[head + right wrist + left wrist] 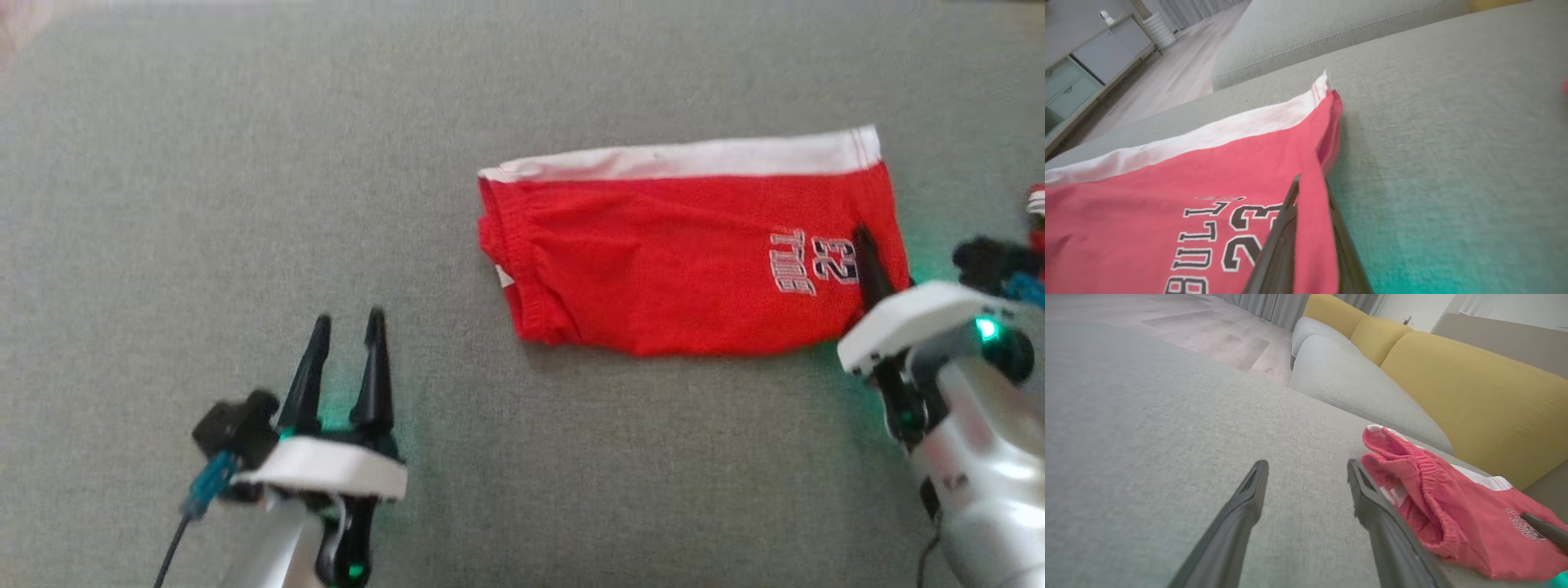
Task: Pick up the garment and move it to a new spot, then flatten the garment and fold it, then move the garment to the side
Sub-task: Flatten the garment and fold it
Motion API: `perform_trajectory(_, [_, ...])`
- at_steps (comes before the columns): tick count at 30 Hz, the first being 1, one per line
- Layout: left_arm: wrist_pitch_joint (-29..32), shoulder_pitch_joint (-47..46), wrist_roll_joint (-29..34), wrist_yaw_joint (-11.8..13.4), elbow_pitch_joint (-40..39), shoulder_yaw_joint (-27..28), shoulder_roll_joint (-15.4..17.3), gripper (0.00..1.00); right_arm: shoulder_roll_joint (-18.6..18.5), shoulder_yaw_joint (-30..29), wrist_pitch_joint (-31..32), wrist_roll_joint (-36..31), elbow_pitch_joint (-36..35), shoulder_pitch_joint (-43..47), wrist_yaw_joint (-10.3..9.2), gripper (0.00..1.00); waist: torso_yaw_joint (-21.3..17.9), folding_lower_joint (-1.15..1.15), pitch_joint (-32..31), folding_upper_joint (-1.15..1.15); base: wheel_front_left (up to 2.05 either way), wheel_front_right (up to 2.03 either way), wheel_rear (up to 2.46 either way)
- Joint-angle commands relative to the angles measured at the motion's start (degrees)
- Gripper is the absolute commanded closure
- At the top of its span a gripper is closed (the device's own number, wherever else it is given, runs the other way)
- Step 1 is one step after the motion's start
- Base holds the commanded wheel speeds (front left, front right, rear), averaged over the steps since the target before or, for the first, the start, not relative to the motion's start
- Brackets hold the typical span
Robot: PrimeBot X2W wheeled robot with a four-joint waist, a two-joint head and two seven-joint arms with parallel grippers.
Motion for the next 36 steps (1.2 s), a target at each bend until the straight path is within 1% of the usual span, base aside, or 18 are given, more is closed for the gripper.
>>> perform_trajectory(1, [-0.29, 0.88, 0.57, 0.59, -1.91, 2.74, 0.62, 0.0, -0.89, 0.22, -1.2, 0.91, -2.0, 1.41, -0.04, 1.0, -0.6, 0.01, -2.91, 0.0, 0.0, 0.0, 0.0])
perform_trajectory(5, [-0.29, 4.69, 0.9, 0.51, -2.27, 3.64, 0.62, 0.0, -1.1, -0.57, -2.04, 2.5, -3.11, 5.57, -0.04, 1.0, -0.46, 0.01, -5.59, 0.0, 0.0, 0.0, 0.0])
perform_trajectory(8, [-0.29, 6.78, 0.9, 0.64, -2.7, 3.84, 0.62, 0.0, -1.35, -1.05, -2.17, 2.52, -2.9, 7.37, -0.04, 1.0, -0.06, 0.01, -6.31, 0.0, 0.0, 0.0, 0.0])
perform_trajectory(12, [-0.29, 8.14, 1.15, 0.64, -3.03, 3.26, 0.62, 0.0, -1.3, -1.36, -3.15, 1.39, -3.9, 6.82, -0.04, 1.0, 0.79, 0.01, -6.53, 0.0, 0.0, 0.0, 0.0])
perform_trajectory(15, [-0.29, 8.55, 1.39, 0.57, -2.84, 2.65, 0.62, 0.0, -0.65, -0.58, -3.57, 0.24, -6.29, 5.21, -0.04, 1.0, 1.66, 0.01, -6.73, 0.0, 0.0, 0.0, 0.0])
perform_trajectory(20, [-0.29, 8.73, 1.3, 0.46, -2.28, 1.28, 0.62, 0.0, 2.59, 2.73, -2.43, -0.88, -11.9, 2.26, -0.04, 1.0, 4.32, 0.01, -7.34, 0.0, 0.0, 0.0, 0.0])
perform_trajectory(21, [-0.29, 8.73, 1.3, 0.46, -2.28, 1.28, 0.62, 0.0, 2.59, 2.73, -2.43, -0.88, -11.9, 2.26, -0.04, 1.0, 4.32, 0.01, -7.34, 0.0, 0.0, 0.0, 0.0])
perform_trajectory(24, [-0.29, 8.8, 1.27, 0.38, -1.8, 0.13, 0.62, 0.0, 5.52, 5.35, -0.73, -1.24, -14.14, 1.12, -0.04, 1.0, 6.95, 0.01, -7.76, 0.0, 0.0, 0.0, 0.0])
perform_trajectory(27, [-0.29, 8.86, 1.47, 0.29, -1.19, -0.92, 0.62, 0.0, 8.34, 7.98, 0.67, -2.04, -14.16, 0.89, -0.04, 1.0, 9.98, 0.01, -8.02, 0.0, 0.0, 0.0, 0.0])
perform_trajectory(30, [-0.29, 8.9, 2.16, 0.2, -0.55, -1.68, 0.62, 0.0, 10.54, 9.91, 1.13, -2.47, -12.28, 1.42, -0.04, 1.0, 12.67, 0.01, -8.11, 0.0, 0.0, 0.0, 0.0])
perform_trajectory(31, [-0.29, 8.98, 2.42, 0.18, -0.18, -1.75, 0.62, 0.0, 11.09, 10.33, 1.16, -2.54, -11.15, 1.59, -0.04, 0.35, 13.33, 0.01, -8.21, 0.0, 0.0, 0.0, 0.0])
perform_trajectory(32, [-0.29, 9.07, 2.71, 0.17, 0.32, -1.75, 0.62, 0.0, 11.54, 10.89, 1.26, -2.52, -10.05, 1.74, -0.04, 0.0, 13.85, 0.01, -8.33, 0.0, 0.0, 0.0, 0.0])
perform_trajectory(36, [-0.29, 9.21, 4.32, 0.11, 1.55, -0.69, 0.62, 0.0, 12.28, 13.89, -1.1, -1.82, -9.06, 1.95, -0.04, 0.0, 14.08, 0.01, -9.03, 0.0, 0.0, 0.0, 0.0])
